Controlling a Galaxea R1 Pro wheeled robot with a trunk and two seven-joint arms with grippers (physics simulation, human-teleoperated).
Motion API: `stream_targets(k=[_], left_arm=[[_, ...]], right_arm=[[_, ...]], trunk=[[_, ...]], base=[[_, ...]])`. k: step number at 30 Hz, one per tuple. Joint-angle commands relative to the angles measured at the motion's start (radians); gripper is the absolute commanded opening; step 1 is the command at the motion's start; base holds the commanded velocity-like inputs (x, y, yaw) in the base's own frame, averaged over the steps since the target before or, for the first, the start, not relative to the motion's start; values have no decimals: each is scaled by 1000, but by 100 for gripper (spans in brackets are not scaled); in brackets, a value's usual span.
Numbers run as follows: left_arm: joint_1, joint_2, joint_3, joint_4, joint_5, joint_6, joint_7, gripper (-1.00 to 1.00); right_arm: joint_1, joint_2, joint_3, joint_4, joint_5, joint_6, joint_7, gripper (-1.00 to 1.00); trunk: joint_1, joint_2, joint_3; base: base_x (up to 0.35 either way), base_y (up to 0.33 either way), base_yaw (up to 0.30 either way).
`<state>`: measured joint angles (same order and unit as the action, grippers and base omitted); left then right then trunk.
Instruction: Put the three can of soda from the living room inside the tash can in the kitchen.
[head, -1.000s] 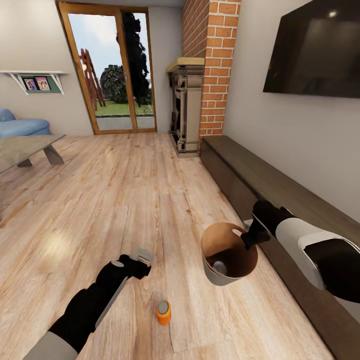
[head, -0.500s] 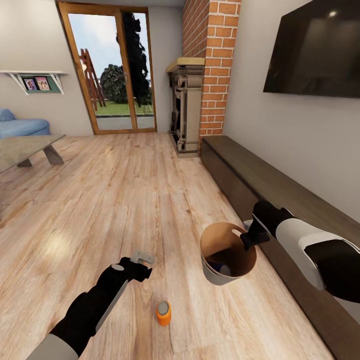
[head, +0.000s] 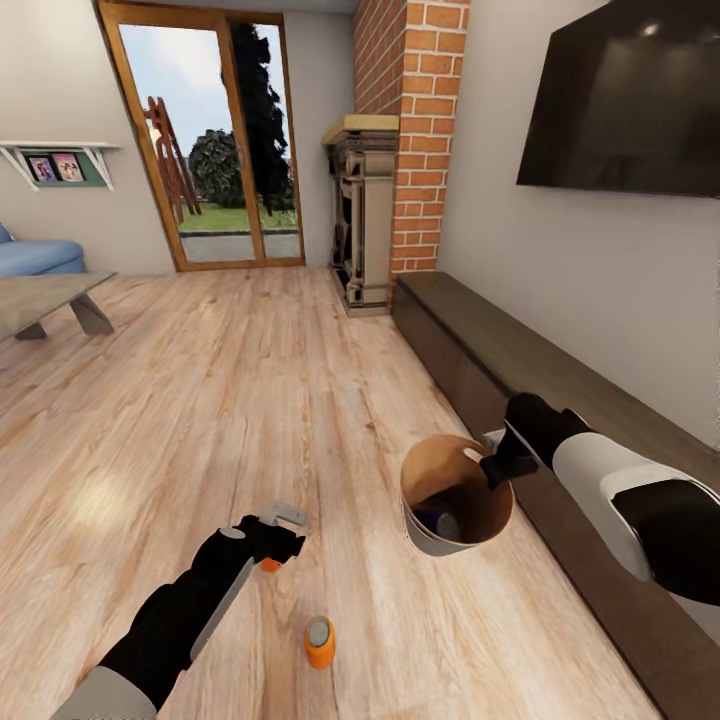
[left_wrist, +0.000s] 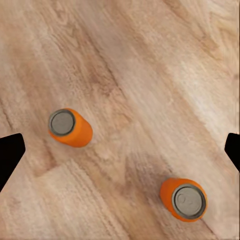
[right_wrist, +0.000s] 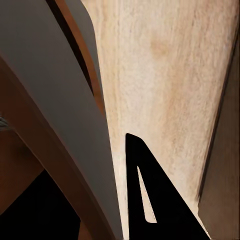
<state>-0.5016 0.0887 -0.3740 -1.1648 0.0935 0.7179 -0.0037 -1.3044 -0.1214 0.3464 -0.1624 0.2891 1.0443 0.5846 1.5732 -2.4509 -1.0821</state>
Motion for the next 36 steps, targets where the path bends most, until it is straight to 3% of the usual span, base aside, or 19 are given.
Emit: stream_targets(k=[1,3,4,8,16,25,28,30,36], left_arm=[[0,0,15,1,12,0,0,100],[0,-1,58,3,33,2,0,100],[0,-2,107,4,52,4,-2,100],[-1,-14,178,3,87,37,-5,100],[-1,-75,217,2,110,142,-3,100],[-1,-86,233,3,114,187,6,100],[-1,-87,259,3,115,207,13,100],[-2,-88,302,3,114,221,20,100],[-2,-90,333,6,111,229,26,100]], right_arm=[[-1,0,-8,-2,-14,3,0,-100],[-1,-1,-8,-3,-13,3,0,-100],[-1,-2,-7,-4,-12,3,0,-100],[-1,-3,-6,-6,-12,3,0,-100],[-2,-4,-4,-6,-12,3,0,-100],[-2,-18,-4,-6,-12,3,0,-100],[-2,-23,-4,-6,-12,3,0,-100],[-3,-27,-4,-6,-11,3,1,-100],[-12,-61,-6,-6,-12,3,3,-100]], trunk=[[0,0,1],[0,0,1],[0,0,2],[0,0,2],[0,0,2],[0,0,2],[0,0,2],[8,-14,-4],[27,-49,-23]], base=[[158,-97,-163],[180,-121,-161],[205,-148,-136],[205,-154,-96],[76,-60,-24],[9,-7,-3],[2,-1,-1],[0,0,0],[0,0,0]])
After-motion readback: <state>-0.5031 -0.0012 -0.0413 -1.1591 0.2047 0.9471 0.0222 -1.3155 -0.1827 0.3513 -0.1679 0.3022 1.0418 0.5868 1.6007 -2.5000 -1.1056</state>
